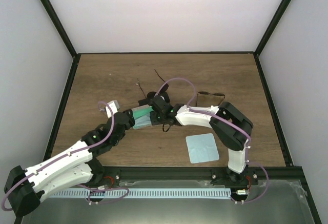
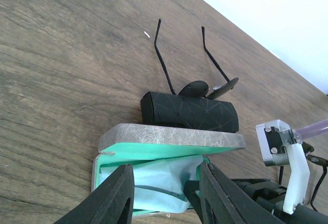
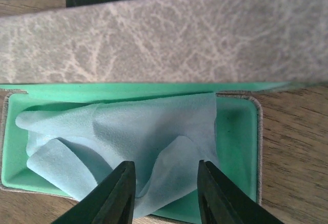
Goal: Organize the sunglasses
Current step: Place the glasses cleaning cloth in the sunglasses case.
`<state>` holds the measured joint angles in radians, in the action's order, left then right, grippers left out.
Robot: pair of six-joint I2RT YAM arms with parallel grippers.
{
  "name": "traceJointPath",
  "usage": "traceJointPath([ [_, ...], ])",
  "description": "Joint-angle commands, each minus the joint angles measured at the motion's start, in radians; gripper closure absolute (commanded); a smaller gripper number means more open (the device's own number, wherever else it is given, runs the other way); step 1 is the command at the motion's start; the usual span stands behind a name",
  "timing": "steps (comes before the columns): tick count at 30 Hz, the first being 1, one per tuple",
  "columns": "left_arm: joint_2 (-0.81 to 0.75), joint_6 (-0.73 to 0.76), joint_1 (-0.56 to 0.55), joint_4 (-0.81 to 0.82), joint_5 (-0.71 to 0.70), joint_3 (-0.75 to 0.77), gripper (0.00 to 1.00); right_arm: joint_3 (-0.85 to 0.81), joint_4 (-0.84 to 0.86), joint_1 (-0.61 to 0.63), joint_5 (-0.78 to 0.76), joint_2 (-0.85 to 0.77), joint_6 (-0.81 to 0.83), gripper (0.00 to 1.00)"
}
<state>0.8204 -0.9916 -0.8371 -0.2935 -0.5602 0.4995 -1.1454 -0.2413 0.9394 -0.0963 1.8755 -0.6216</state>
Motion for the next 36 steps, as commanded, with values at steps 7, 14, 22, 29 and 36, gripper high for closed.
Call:
traceJointPath([
  [7, -0.002, 0.003, 0.004, 0.007, -0.007, -0.011, 0.63, -0.017, 0.067, 0.030, -0.028, -0.084, -0.005, 0.71],
  [14, 0.005, 0.005, 0.005, 0.013, -0.006, -0.012, 0.63, -0.027, 0.096, 0.031, 0.076, -0.032, 0.005, 0.81],
  [22, -0.001, 0.004, 0.005, 0.010, -0.007, -0.015, 0.63, -0.034, 0.135, 0.030, 0.121, 0.077, 0.000, 0.84],
  [29, -0.005, 0.005, 0.004, 0.008, -0.005, -0.013, 0.63, -0.076, 0.096, 0.025, 0.015, 0.086, 0.007, 0.85],
  [36, 0.001, 0.012, 0.004, 0.017, -0.016, -0.013, 0.63, 0.042, 0.221, 0.026, 0.018, -0.112, 0.022, 0.86],
])
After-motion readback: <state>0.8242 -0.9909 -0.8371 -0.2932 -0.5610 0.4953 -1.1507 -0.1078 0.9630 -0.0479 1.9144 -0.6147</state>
